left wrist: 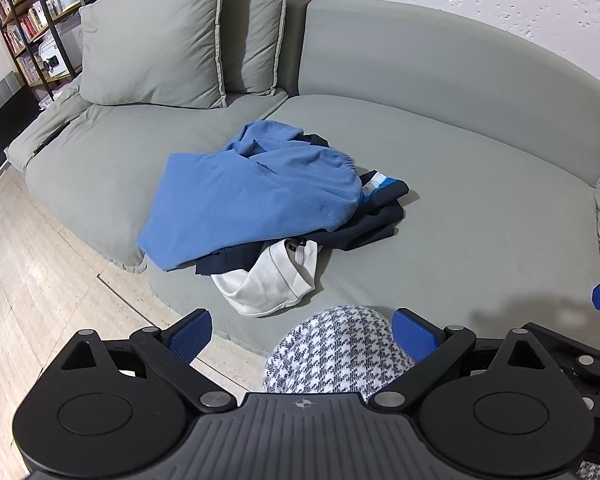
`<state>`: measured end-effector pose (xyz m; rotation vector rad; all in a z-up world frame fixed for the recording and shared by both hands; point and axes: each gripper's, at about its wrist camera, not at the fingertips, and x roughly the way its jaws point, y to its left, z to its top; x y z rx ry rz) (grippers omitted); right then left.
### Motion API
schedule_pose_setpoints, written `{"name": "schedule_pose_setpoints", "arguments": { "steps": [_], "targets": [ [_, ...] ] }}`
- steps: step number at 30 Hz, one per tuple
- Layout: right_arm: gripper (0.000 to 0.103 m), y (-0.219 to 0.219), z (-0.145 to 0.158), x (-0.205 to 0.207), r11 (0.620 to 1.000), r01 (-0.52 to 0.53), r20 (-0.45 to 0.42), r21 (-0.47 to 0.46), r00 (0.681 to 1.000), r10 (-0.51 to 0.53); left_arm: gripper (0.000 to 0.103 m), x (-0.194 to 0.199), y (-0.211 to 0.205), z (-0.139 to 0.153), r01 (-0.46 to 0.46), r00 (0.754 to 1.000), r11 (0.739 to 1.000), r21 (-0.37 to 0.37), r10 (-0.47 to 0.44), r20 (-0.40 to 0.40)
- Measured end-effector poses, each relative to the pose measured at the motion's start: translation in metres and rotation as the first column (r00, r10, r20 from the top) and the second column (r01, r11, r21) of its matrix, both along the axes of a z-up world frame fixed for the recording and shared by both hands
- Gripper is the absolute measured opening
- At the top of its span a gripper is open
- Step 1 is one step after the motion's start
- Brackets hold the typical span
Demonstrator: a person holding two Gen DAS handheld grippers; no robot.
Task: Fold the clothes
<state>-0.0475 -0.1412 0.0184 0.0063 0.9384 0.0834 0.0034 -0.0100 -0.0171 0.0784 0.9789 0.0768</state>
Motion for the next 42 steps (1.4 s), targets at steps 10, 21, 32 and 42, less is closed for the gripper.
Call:
{"name": "schedule_pose_setpoints", "arguments": {
  "steps": [10, 21, 32, 42],
  "targets": [
    [0.088, 0.0, -0.003, 0.001, 1.0, 0.0, -0.004, 0.007, 1.0, 0.0, 0.098, 0.001, 0.002, -0.001, -0.001, 1.0, 1.0, 0.004, 0.001, -0.009],
    [0.088, 0.001, -0.004, 0.0, 1.0, 0.001, -0.009, 0.006, 1.0, -0.001, 0.098, -0.003, 0.002, -0.001, -0.006, 1.0, 1.0, 0.001, 0.006, -0.013],
    [0.088, 0.007, -0.009, 0.016, 0.999, -0.041, 0.008, -0.004, 0.999, 0.041, 0.098, 0.01, 0.021, -0.017, -0.049, 0.999, 0.999, 0.005, 0.049, -0.015],
    [0.088, 0.024, -0.043, 0.095, 0.994, -0.111, 0.026, 0.002, 0.993, 0.111, 0.091, 0.06, 0.067, -0.041, -0.044, 0.997, 0.999, -0.013, 0.044, 0.07]
  ]
}}
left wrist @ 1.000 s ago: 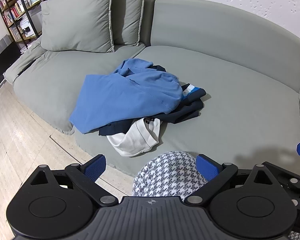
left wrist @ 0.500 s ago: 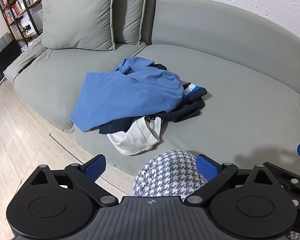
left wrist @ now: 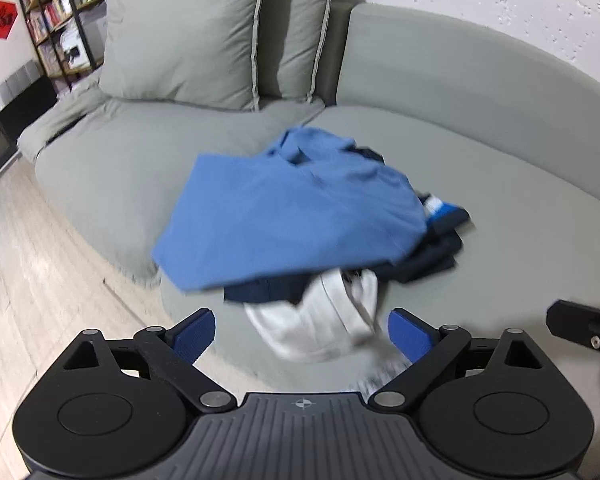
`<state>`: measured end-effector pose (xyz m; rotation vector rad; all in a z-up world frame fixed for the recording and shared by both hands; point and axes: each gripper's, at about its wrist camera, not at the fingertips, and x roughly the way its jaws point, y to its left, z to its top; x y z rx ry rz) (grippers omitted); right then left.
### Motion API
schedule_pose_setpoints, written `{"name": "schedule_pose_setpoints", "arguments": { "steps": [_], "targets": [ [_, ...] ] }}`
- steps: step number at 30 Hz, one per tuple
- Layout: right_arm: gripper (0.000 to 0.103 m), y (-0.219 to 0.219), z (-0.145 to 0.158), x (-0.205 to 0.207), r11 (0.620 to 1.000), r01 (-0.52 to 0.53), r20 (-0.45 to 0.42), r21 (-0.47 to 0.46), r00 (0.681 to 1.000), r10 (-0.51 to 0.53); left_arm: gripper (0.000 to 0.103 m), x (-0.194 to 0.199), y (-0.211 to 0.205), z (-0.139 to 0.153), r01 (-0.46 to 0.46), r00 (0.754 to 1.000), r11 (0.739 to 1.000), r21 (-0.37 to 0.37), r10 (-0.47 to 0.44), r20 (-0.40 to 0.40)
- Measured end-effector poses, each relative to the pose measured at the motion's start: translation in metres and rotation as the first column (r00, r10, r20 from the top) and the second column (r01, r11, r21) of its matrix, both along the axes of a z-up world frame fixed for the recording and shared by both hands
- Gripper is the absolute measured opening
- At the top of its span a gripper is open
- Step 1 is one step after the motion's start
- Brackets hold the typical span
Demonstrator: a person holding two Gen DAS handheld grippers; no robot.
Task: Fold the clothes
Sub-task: 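Grasp the light blue pants waistband with the right gripper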
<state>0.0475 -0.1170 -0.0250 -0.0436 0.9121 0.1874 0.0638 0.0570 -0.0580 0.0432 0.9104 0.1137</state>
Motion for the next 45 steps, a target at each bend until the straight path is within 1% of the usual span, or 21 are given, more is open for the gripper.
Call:
{"name": "schedule_pose_setpoints", "arguments": {
  "steps": [2, 6, 7, 8, 13, 16, 17, 18, 20, 22, 26, 30, 33, 36, 38, 39, 40, 41, 42, 43, 45],
  "targets": [
    [0.087, 0.002, -0.009, 0.024, 1.0, 0.008, 0.012, 0.01, 1.0, -0.008, 0.085, 0.02, 0.004, -0.005, 0.004, 1.0, 1.0, 0.004, -0.004, -0.003],
    [0.081, 0.006, -0.033, 0.072, 0.999, 0.005, 0.026, 0.04, 1.0, -0.006, 0.083, 0.055, 0.008, -0.015, 0.012, 1.0, 1.0, 0.016, -0.012, -0.002],
    [0.079, 0.006, -0.041, 0.085, 0.999, 0.011, 0.024, 0.051, 1.0, -0.012, 0.083, 0.071, 0.007, -0.02, 0.023, 1.0, 0.999, 0.031, -0.023, 0.0],
    [0.073, 0.004, -0.05, 0.098, 0.997, 0.023, 0.014, 0.068, 1.0, -0.024, 0.083, 0.081, 0.006, -0.023, 0.03, 1.0, 0.999, 0.043, -0.03, -0.002],
    [0.071, -0.007, -0.103, 0.154, 0.97, 0.126, -0.101, 0.207, 0.989, -0.107, 0.083, 0.121, 0.005, -0.04, 0.043, 0.998, 0.995, 0.086, -0.04, -0.04],
    [0.071, -0.005, -0.13, 0.175, 0.955, 0.158, -0.166, 0.251, 0.979, -0.119, 0.083, 0.136, 0.012, -0.05, 0.034, 0.997, 0.996, 0.085, -0.028, -0.076],
    [0.069, -0.003, -0.137, 0.179, 0.953, 0.165, -0.187, 0.255, 0.975, -0.119, 0.084, 0.137, 0.013, -0.052, 0.031, 0.996, 0.996, 0.087, -0.023, -0.088],
    [0.049, -0.002, -0.145, 0.183, 0.951, 0.171, -0.207, 0.258, 0.971, -0.118, 0.084, 0.138, 0.014, -0.054, 0.028, 0.995, 0.996, 0.088, -0.019, -0.098],
    [0.013, 0.003, -0.148, 0.184, 0.951, 0.161, -0.208, 0.265, 0.972, -0.107, 0.084, 0.137, 0.013, -0.055, 0.028, 0.994, 0.995, 0.091, -0.018, -0.111],
    [0.004, 0.01, -0.14, 0.176, 0.964, 0.12, -0.15, 0.236, 0.985, -0.086, 0.084, 0.136, 0.013, -0.054, 0.031, 0.993, 0.995, 0.095, -0.02, -0.115],
    [0.002, 0.019, -0.103, 0.147, 0.986, 0.054, -0.012, 0.159, 0.999, -0.053, 0.084, 0.124, 0.003, -0.042, 0.045, 0.994, 0.995, 0.092, -0.035, -0.104],
    [0.002, 0.021, -0.058, 0.105, 0.998, 0.031, 0.12, 0.054, 0.992, -0.038, 0.084, 0.095, -0.02, -0.017, 0.089, 0.995, 0.992, 0.095, -0.083, -0.062],
    [0.002, 0.009, -0.028, 0.073, 0.996, 0.084, 0.199, -0.017, 0.977, -0.079, 0.085, 0.071, -0.044, -0.003, 0.14, 0.99, 0.985, 0.097, -0.138, -0.031],
    [0.001, -0.024, 0.006, 0.028, 0.979, 0.189, 0.277, -0.077, 0.947, -0.161, 0.088, 0.045, -0.077, 0.009, 0.213, 0.977, 0.972, 0.096, -0.214, 0.0],
    [0.0, -0.049, 0.03, -0.006, 0.948, 0.282, 0.352, -0.146, 0.911, -0.217, 0.088, 0.033, -0.096, 0.014, 0.255, 0.966, 0.962, 0.095, -0.257, 0.011],
    [0.0, -0.058, 0.04, -0.017, 0.933, 0.318, 0.381, -0.17, 0.894, -0.235, 0.088, 0.024, -0.11, 0.018, 0.287, 0.957, 0.953, 0.094, -0.29, 0.022],
    [0.0, -0.07, 0.053, -0.032, 0.907, 0.37, 0.427, -0.202, 0.867, -0.258, 0.088, 0.015, -0.126, 0.023, 0.322, 0.945, 0.942, 0.094, -0.326, 0.036],
    [0.0, -0.086, 0.071, -0.052, 0.868, 0.435, 0.487, -0.239, 0.827, -0.28, 0.088, 0.009, -0.138, 0.027, 0.346, 0.935, 0.934, 0.092, -0.351, 0.047],
    [0.0, -0.097, 0.085, -0.066, 0.845, 0.471, 0.52, -0.254, 0.803, -0.291, 0.088, -0.001, -0.157, 0.033, 0.385, 0.918, 0.919, 0.089, -0.391, 0.064],
    [0.0, -0.108, 0.096, -0.078, 0.834, 0.491, 0.534, -0.253, 0.789, -0.303, 0.089, -0.005, -0.165, 0.036, 0.401, 0.911, 0.912, 0.086, -0.407, 0.07],
    [0.0, -0.137, 0.12, -0.103, 0.82, 0.522, 0.552, -0.236, 0.766, -0.329, 0.089, -0.021, -0.199, 0.047, 0.464, 0.878, 0.882, 0.087, -0.471, 0.09]
  ]
}}
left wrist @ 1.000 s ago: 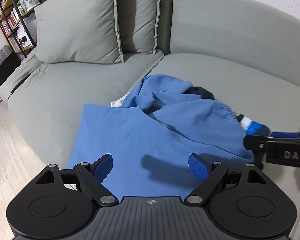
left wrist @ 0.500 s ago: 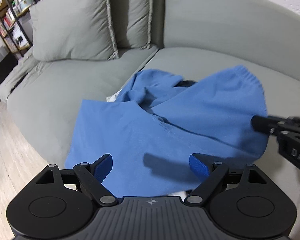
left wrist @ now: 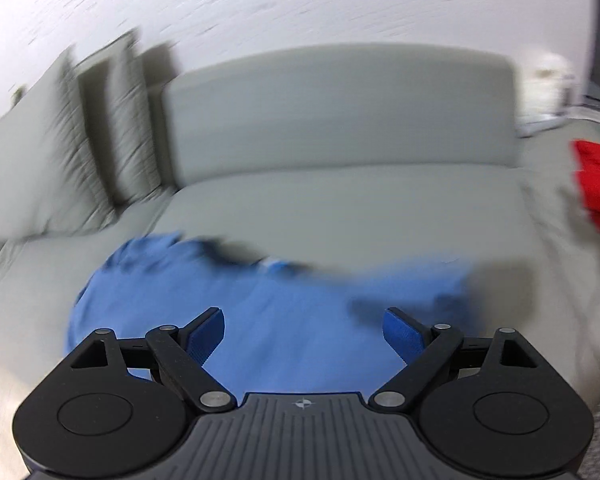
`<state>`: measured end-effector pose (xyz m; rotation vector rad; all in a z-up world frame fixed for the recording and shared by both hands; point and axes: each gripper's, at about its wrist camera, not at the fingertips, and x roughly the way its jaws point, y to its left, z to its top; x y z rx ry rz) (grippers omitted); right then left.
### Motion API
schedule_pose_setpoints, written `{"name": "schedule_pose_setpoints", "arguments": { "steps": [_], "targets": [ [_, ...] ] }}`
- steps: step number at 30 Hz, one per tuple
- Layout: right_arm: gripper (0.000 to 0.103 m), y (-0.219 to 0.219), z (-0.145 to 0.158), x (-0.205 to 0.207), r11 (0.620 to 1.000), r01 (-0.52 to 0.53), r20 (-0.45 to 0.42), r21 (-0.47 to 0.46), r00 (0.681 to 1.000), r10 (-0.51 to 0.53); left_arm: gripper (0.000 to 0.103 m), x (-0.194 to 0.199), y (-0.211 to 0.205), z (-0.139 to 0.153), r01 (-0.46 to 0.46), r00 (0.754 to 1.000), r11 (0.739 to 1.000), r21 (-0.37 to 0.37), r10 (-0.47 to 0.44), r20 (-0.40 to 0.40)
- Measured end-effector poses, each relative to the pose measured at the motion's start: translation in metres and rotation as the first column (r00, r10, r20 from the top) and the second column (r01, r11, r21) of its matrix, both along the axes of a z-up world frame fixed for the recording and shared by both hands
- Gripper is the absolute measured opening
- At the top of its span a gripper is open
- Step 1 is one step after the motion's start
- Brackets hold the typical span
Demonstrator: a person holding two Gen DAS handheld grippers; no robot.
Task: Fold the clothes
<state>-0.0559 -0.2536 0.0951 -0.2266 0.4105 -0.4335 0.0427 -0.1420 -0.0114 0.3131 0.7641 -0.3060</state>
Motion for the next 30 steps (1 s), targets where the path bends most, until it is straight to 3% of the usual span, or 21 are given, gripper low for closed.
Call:
{"name": "schedule_pose_setpoints", "arguments": {
  "steps": [4, 9, 12, 16, 20, 22, 26, 30],
  "targets": [
    [0.001, -0.022, -0.003, -0.037, 0.996, -0.013, -0.08, 0.085, 0.997, 0.019, 0.092, -0.021, -0.038, 0.003, 0.092, 0.996, 0.996, 0.018, -0.092, 0.013],
    [0.009, -0.007, -0.074, -0.061, 0.95, -0.013, -0.217, 0.311, 0.973, 0.084, 0.091, -0.032, -0.055, -0.023, 0.125, 0.992, 0.987, 0.103, -0.121, -0.047],
    [0.012, -0.001, -0.102, -0.076, 0.907, -0.001, -0.252, 0.421, 0.96, 0.118, 0.088, -0.026, -0.049, -0.037, 0.124, 0.99, 0.983, 0.136, -0.115, -0.076],
    [0.017, 0.004, -0.124, -0.075, 0.872, -0.003, -0.281, 0.49, 0.946, 0.162, 0.067, -0.013, -0.037, -0.056, 0.116, 0.988, 0.98, 0.164, -0.097, -0.117],
    [0.033, 0.006, -0.142, -0.062, 0.848, 0.004, -0.296, 0.53, 0.938, 0.181, 0.034, 0.003, -0.03, -0.074, 0.138, 0.979, 0.977, 0.164, -0.11, -0.172],
    [0.035, 0.004, -0.15, -0.051, 0.83, 0.017, -0.301, 0.557, 0.936, 0.183, 0.033, 0.017, -0.03, -0.08, 0.146, 0.975, 0.976, 0.16, -0.115, -0.189],
    [0.044, -0.007, -0.169, -0.038, 0.781, 0.07, -0.3, 0.62, 0.942, 0.153, 0.043, 0.048, -0.038, -0.087, 0.16, 0.977, 0.971, 0.176, -0.13, -0.17],
    [0.052, -0.018, -0.188, -0.024, 0.727, 0.117, -0.291, 0.677, 0.95, 0.118, 0.05, 0.084, -0.055, -0.099, 0.239, 0.966, 0.951, 0.199, -0.212, -0.148]
  ]
}}
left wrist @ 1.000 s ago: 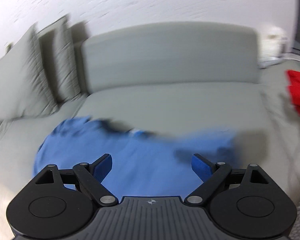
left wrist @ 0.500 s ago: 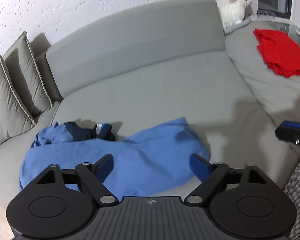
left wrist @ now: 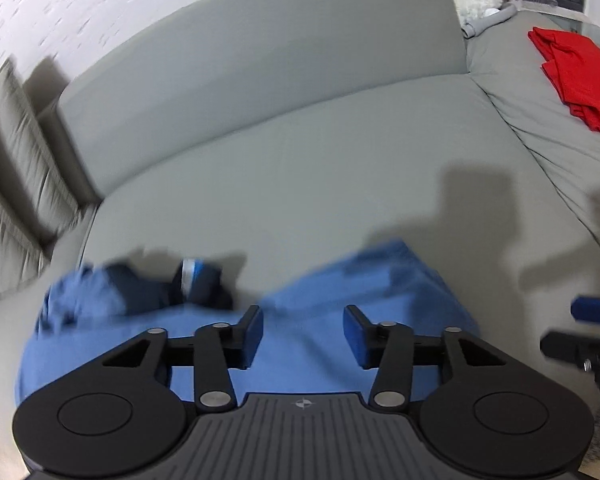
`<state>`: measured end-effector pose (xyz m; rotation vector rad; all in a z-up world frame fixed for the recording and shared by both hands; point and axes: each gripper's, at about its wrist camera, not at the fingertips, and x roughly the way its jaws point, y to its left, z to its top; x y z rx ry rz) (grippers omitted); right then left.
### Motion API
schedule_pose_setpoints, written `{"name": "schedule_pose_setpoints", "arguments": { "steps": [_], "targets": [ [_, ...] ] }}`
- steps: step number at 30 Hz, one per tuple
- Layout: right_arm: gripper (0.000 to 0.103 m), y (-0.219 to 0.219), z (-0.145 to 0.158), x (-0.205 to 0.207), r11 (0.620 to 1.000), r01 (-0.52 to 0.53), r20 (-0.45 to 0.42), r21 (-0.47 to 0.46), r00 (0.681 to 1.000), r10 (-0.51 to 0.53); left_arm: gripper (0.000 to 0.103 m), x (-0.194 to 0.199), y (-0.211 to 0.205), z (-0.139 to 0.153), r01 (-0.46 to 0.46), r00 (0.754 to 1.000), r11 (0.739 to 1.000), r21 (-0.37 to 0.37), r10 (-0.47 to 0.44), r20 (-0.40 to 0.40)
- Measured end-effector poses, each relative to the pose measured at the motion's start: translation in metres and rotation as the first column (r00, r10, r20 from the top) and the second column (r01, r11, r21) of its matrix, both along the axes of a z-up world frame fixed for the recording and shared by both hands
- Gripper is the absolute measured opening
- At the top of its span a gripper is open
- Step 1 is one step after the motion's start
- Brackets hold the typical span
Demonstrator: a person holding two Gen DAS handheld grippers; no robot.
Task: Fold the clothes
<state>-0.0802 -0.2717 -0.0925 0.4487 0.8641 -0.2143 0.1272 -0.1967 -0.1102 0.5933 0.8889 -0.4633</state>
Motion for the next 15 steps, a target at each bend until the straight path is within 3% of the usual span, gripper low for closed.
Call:
{"name": "schedule_pose_setpoints", "arguments": {
  "steps": [3, 6, 9, 12, 15],
  "targets": [
    [0.053, -0.009, -0.024, 0.02, 0.996, 0.028, -0.011, 0.082, 1.0, -0.027, 0.057, 0.022, -0.015, -0.014, 0.096, 0.995, 0.995, 0.017, -0.095, -0.025],
    [0.053, -0.015, -0.047, 0.037, 0.989, 0.048, -0.034, 0.143, 0.998, -0.044, 0.059, 0.046, -0.037, -0.041, 0.229, 0.972, 0.972, 0.059, -0.225, -0.065],
    [0.056, -0.018, -0.072, 0.053, 0.972, 0.05, -0.079, 0.228, 0.996, -0.033, 0.064, 0.059, -0.053, -0.069, 0.351, 0.932, 0.93, 0.107, -0.336, -0.134],
    [0.069, -0.016, -0.086, 0.059, 0.962, 0.022, -0.074, 0.273, 0.997, -0.002, 0.069, 0.065, -0.063, -0.104, 0.485, 0.868, 0.861, 0.157, -0.451, -0.208],
    [0.072, -0.003, -0.091, 0.067, 0.97, -0.058, -0.058, 0.234, 0.996, 0.073, 0.07, 0.067, -0.063, -0.111, 0.517, 0.847, 0.845, 0.136, -0.482, -0.226]
  ]
}}
